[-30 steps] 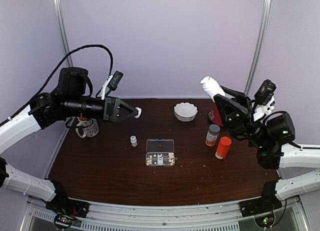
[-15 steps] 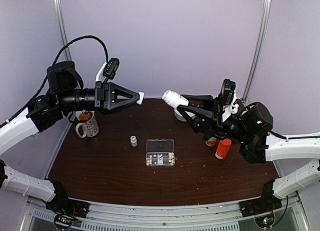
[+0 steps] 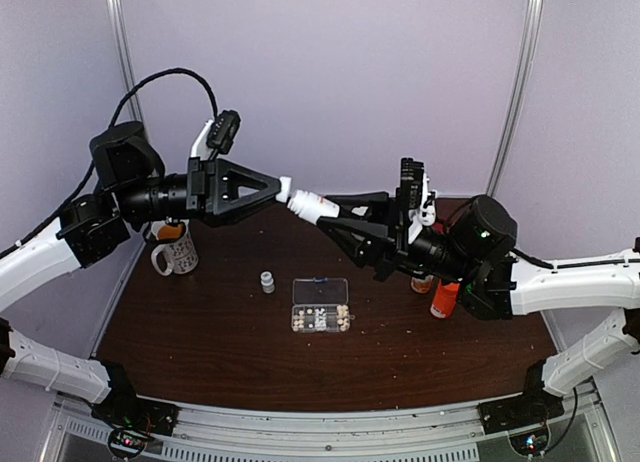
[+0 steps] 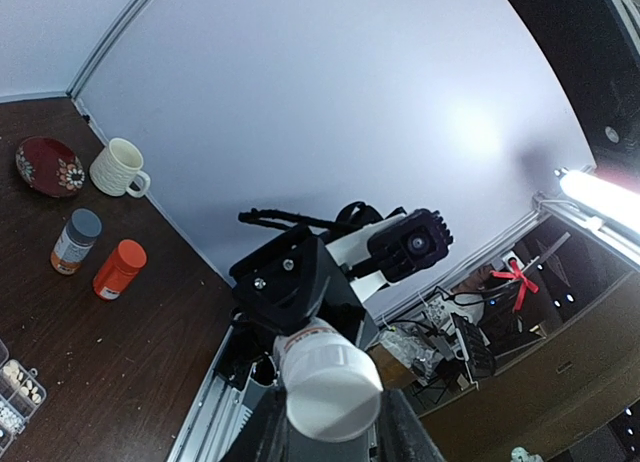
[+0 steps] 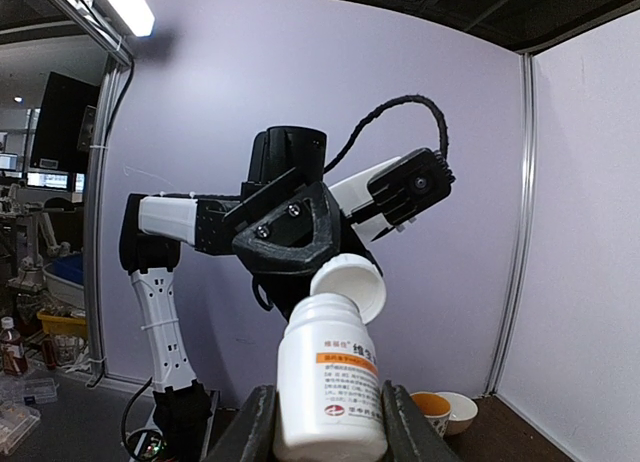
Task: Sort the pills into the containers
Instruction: Screw the lid of the pill bottle onto the pill bottle.
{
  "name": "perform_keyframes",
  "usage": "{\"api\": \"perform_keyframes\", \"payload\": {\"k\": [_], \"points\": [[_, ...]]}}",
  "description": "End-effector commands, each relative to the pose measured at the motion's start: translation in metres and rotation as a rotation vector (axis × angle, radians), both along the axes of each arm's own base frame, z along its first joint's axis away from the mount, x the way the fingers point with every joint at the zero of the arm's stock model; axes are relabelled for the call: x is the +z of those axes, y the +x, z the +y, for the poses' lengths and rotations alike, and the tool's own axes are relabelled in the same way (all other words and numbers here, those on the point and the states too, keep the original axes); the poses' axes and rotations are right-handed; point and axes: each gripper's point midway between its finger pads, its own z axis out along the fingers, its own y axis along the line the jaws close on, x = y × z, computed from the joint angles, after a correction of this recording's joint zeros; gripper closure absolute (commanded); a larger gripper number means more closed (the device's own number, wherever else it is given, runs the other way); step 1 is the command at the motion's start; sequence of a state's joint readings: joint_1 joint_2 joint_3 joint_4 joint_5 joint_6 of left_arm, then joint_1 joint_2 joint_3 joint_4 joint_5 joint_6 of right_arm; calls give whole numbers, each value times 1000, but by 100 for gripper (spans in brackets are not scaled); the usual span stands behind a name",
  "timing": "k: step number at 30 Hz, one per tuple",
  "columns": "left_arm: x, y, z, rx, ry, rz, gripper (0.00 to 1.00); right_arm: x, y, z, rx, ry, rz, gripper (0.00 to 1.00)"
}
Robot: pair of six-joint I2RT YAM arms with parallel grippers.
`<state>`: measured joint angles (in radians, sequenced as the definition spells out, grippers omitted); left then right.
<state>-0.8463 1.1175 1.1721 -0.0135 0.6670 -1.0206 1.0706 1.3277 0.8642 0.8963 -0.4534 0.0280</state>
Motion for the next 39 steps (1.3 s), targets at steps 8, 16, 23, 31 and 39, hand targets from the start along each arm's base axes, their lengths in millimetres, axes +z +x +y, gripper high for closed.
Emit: {"api": "perform_keyframes", "payload": {"k": [8, 16, 23, 31, 39], "points": [[3, -6, 0, -19, -38, -29, 89, 15, -3, 2, -2, 33, -25, 99], [2, -7, 1, -18, -40, -30, 89, 21, -7, -9, -11, 60, -35, 99], [6, -10, 1, -38, -60, -27, 89, 18, -3, 0, -11, 41, -24, 99], [7, -15, 1, -68, -89, -13, 89, 13, 4, 11, -21, 13, -5, 99], [2, -16, -2, -85, -71, -2, 89, 5, 11, 20, -65, -43, -32, 99]]}}
